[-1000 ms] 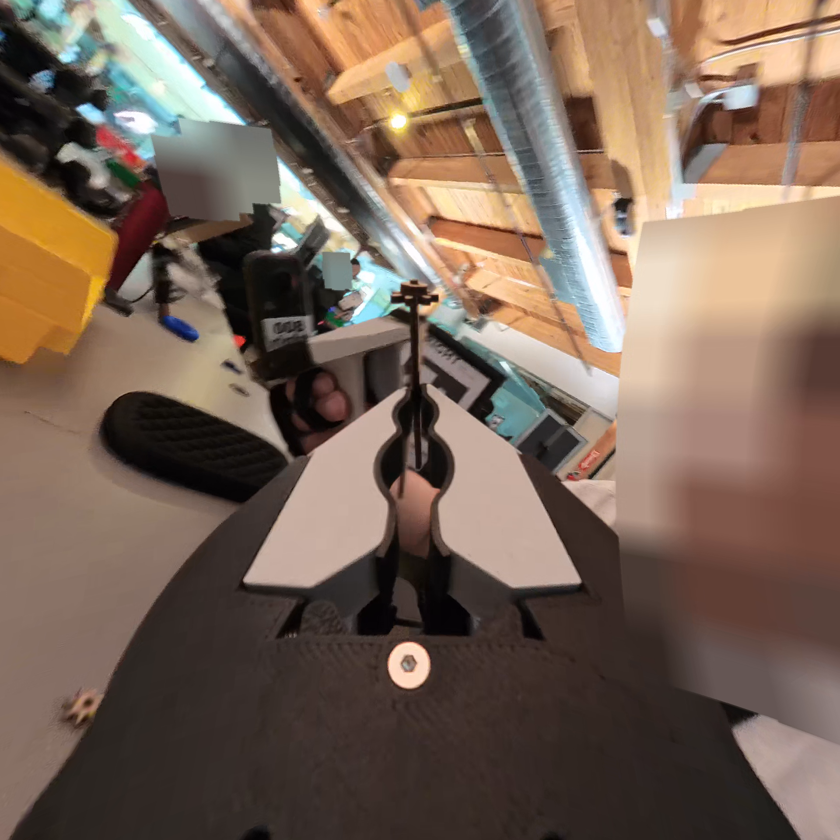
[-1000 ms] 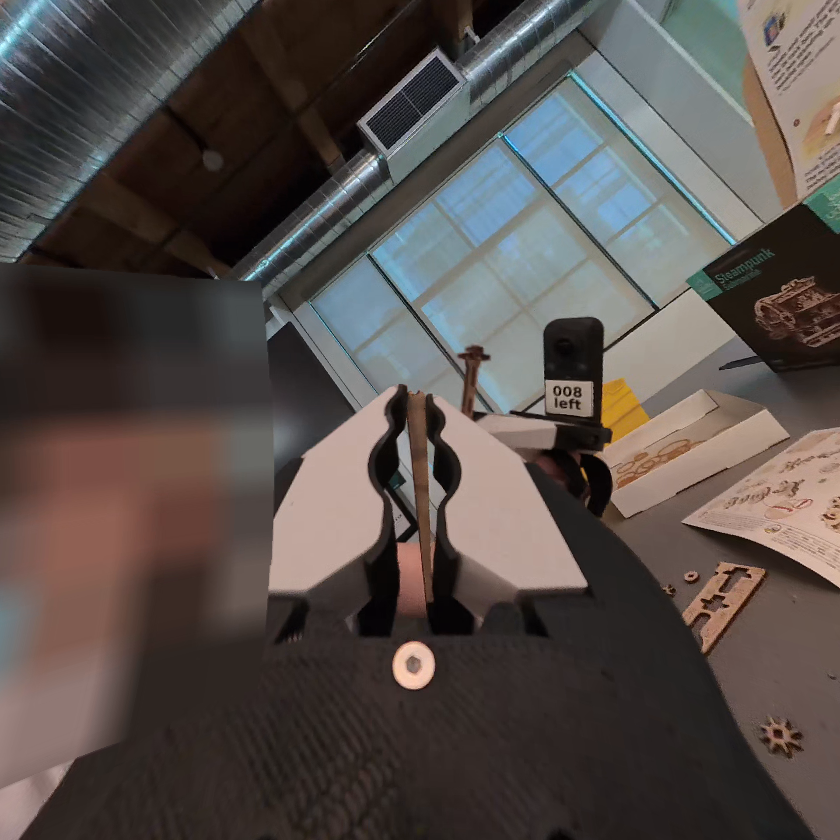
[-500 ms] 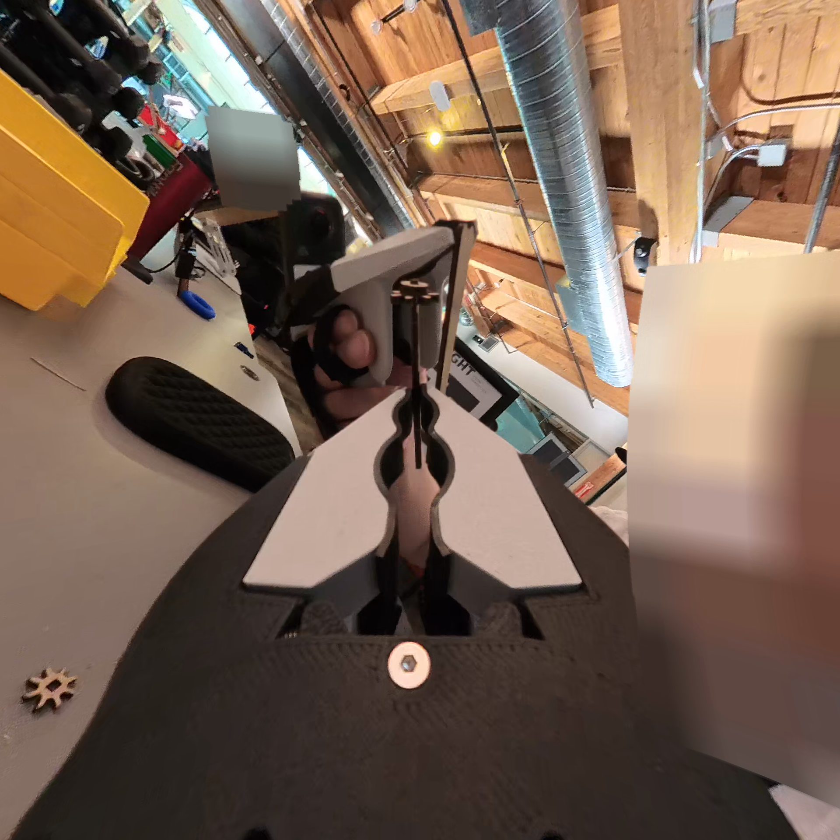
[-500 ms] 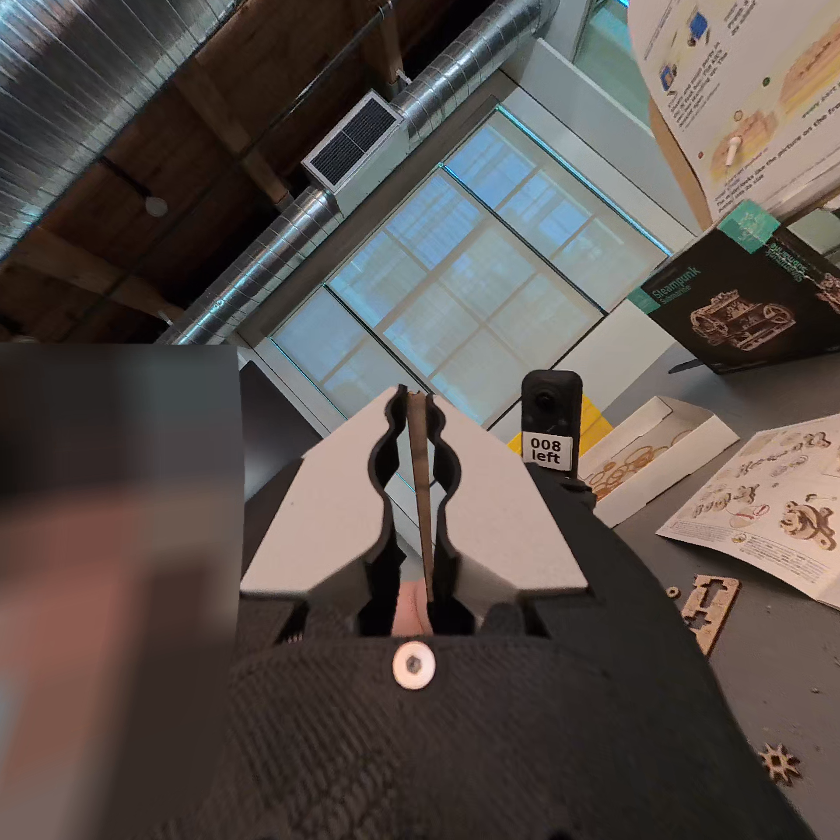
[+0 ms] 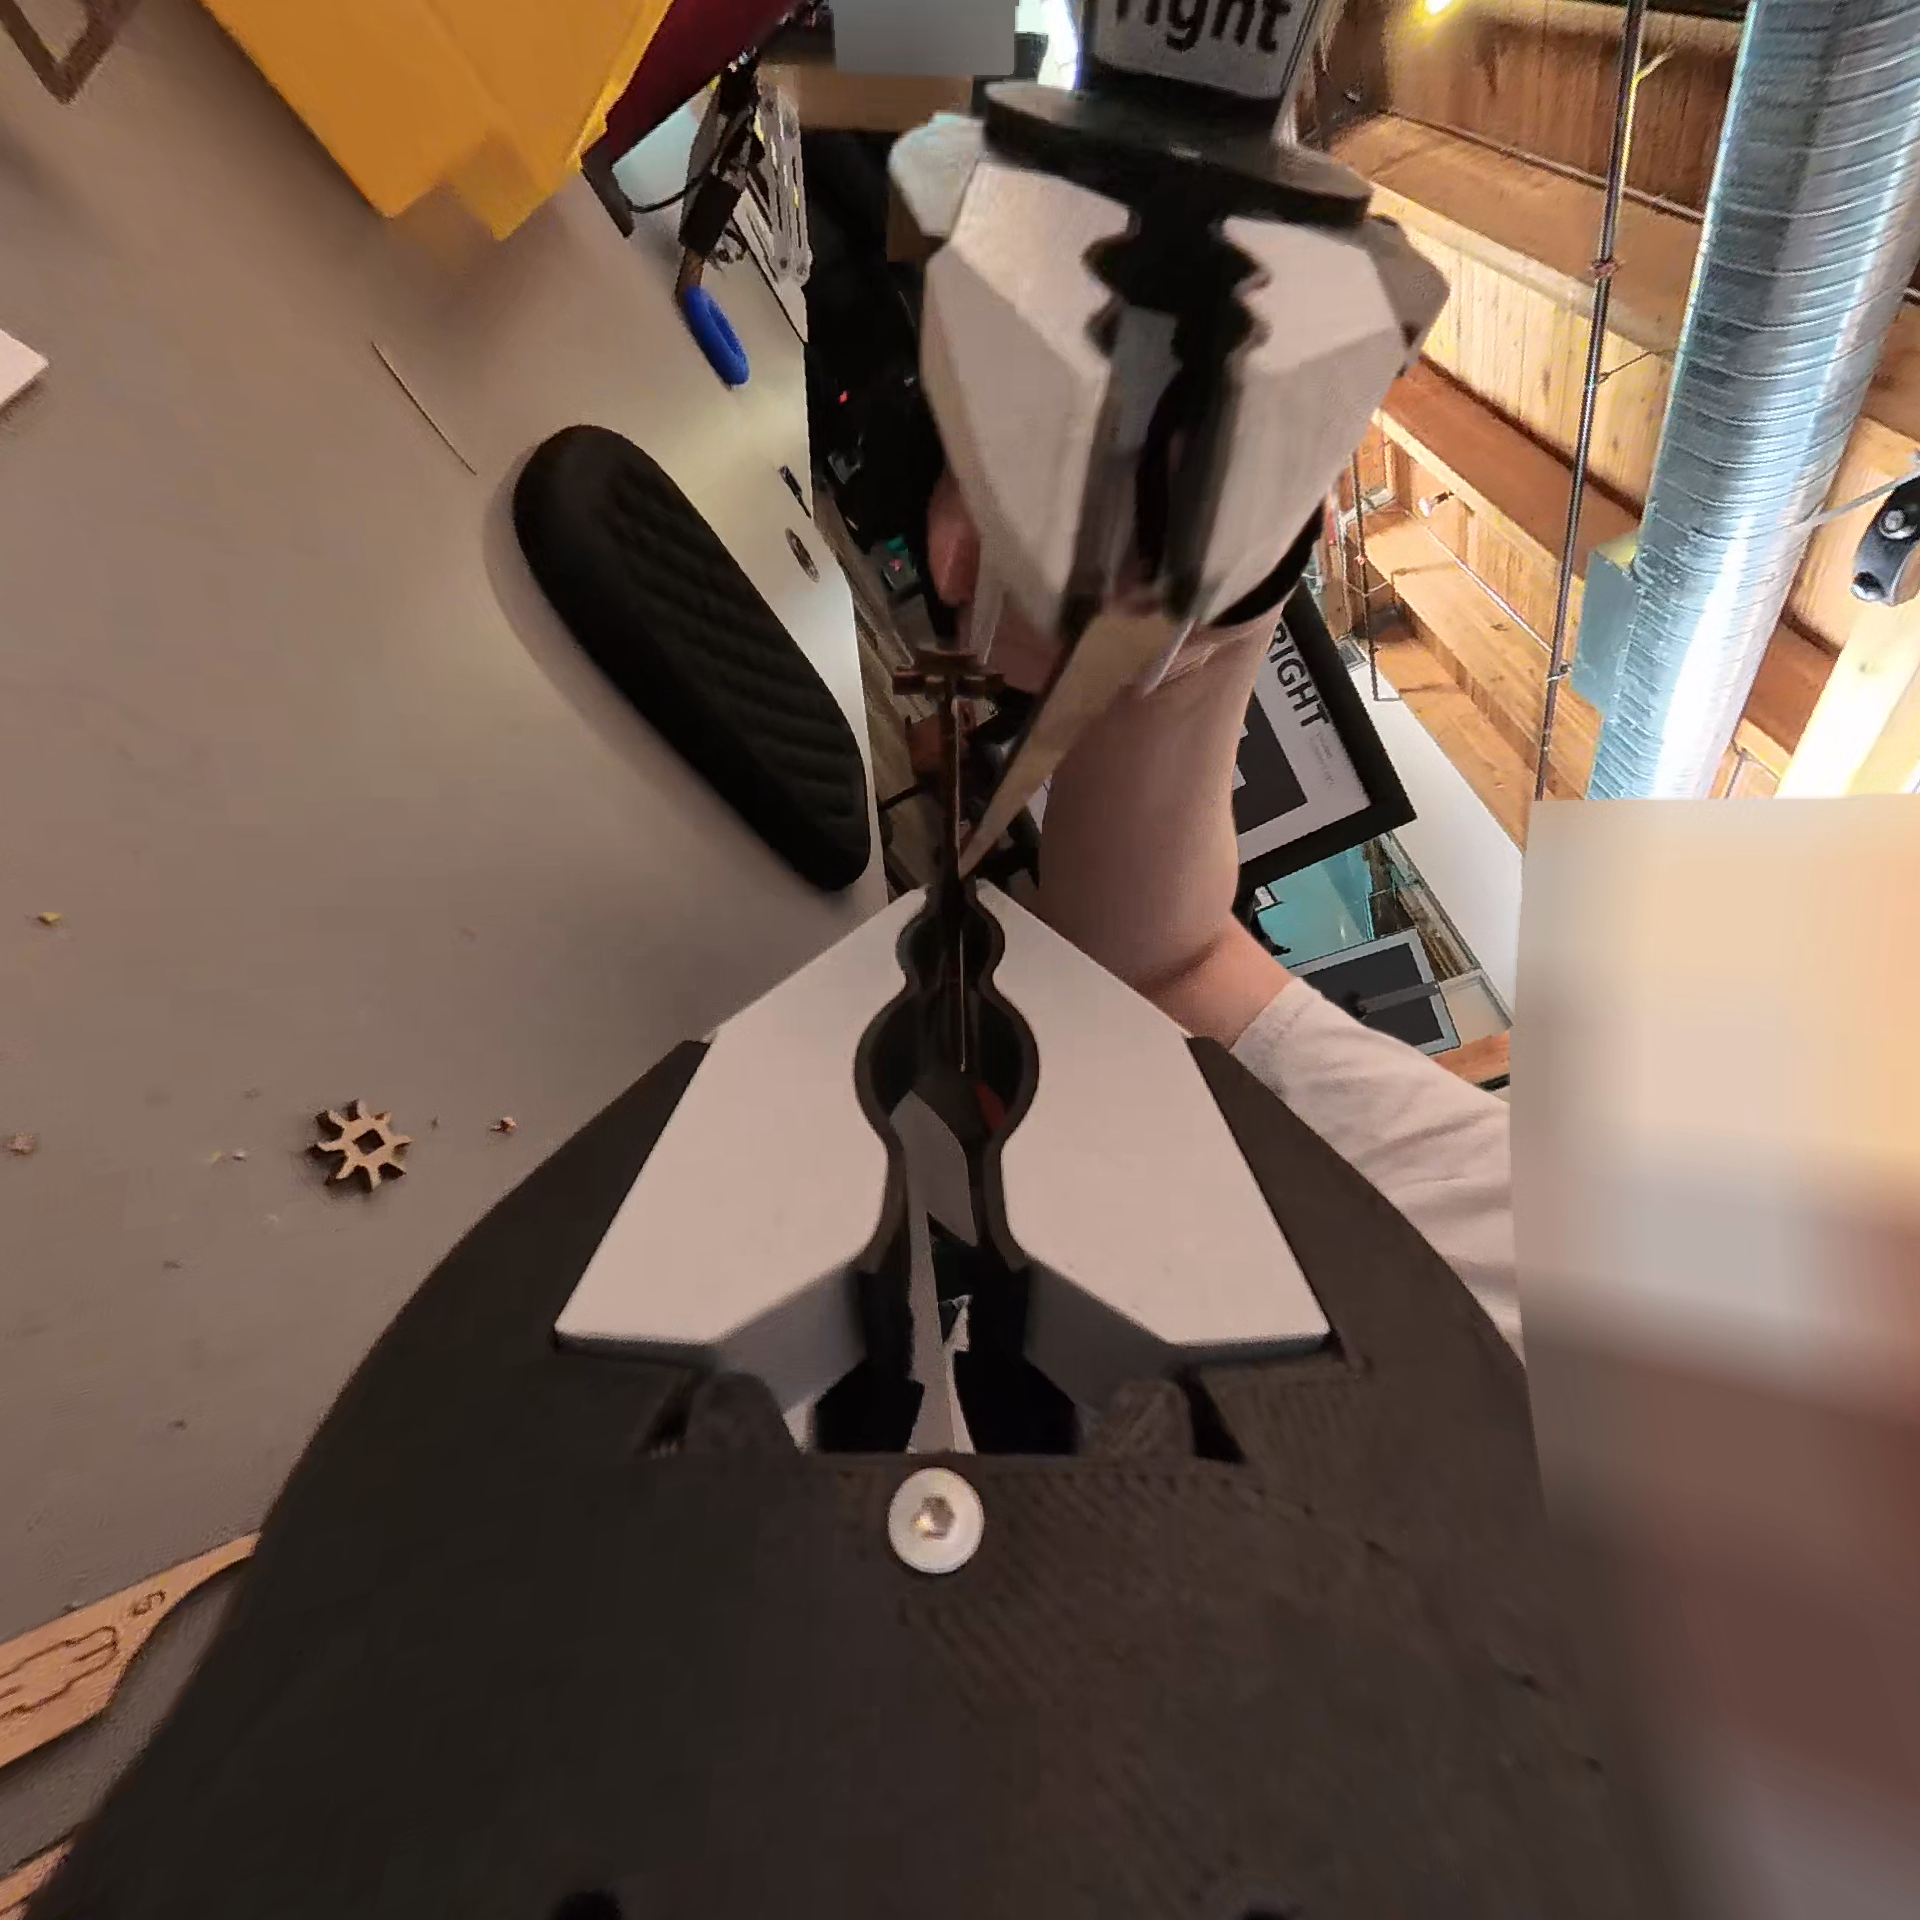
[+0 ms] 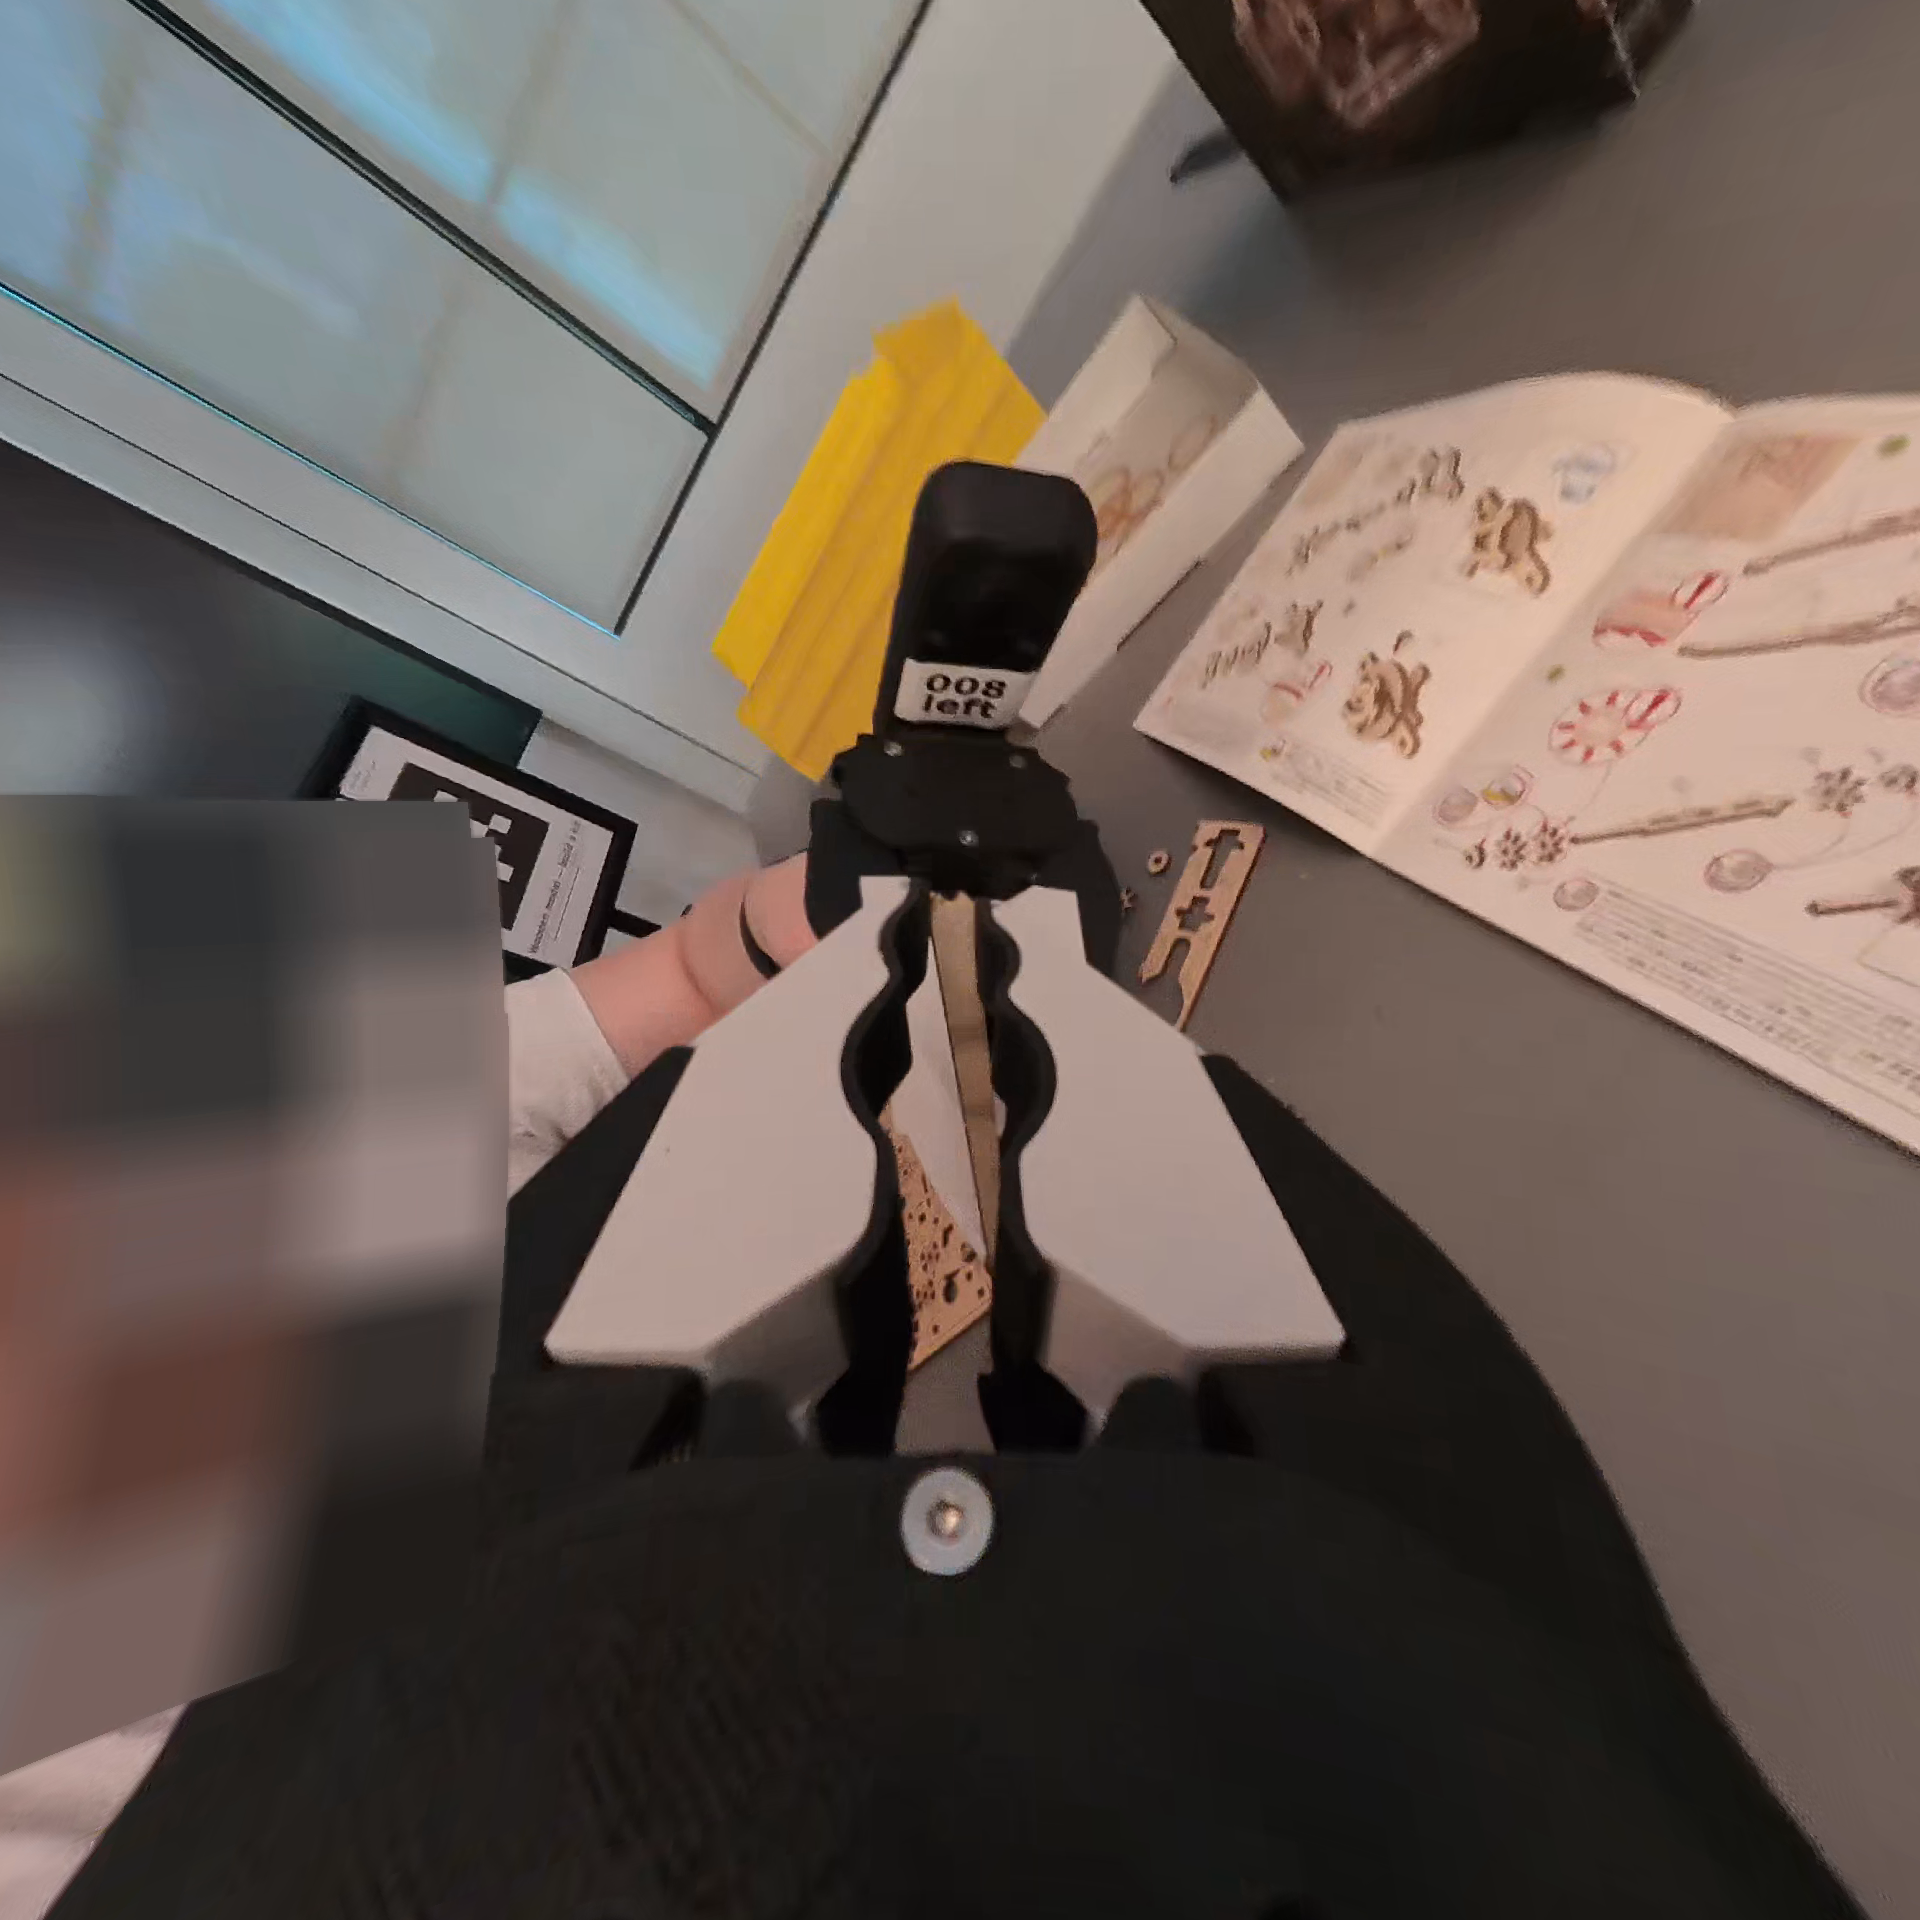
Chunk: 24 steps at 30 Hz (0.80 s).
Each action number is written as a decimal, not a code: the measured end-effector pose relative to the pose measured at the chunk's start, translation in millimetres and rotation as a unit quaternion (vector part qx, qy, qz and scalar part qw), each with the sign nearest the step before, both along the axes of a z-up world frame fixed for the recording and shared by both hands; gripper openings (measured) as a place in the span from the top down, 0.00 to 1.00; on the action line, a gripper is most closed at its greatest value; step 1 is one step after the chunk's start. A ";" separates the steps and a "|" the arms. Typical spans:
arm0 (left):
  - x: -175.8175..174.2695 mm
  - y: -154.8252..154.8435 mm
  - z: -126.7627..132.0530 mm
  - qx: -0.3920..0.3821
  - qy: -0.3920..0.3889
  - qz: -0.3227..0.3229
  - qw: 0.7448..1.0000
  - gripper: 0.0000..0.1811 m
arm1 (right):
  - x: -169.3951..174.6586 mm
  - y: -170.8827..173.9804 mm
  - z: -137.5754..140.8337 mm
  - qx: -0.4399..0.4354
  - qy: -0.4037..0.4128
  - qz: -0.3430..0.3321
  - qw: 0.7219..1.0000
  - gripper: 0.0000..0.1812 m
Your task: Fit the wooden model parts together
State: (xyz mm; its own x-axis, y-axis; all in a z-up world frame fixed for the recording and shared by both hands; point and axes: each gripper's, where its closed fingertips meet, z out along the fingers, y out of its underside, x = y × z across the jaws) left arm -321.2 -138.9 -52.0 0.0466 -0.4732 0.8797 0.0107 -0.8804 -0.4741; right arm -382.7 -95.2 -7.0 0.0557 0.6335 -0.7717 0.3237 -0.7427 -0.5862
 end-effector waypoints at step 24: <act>-2.5 5.4 -1.1 0.011 0.003 0.017 1.000 1.00 | -0.3 -20.1 -10.8 0.349 -0.158 0.058 0.922 0.91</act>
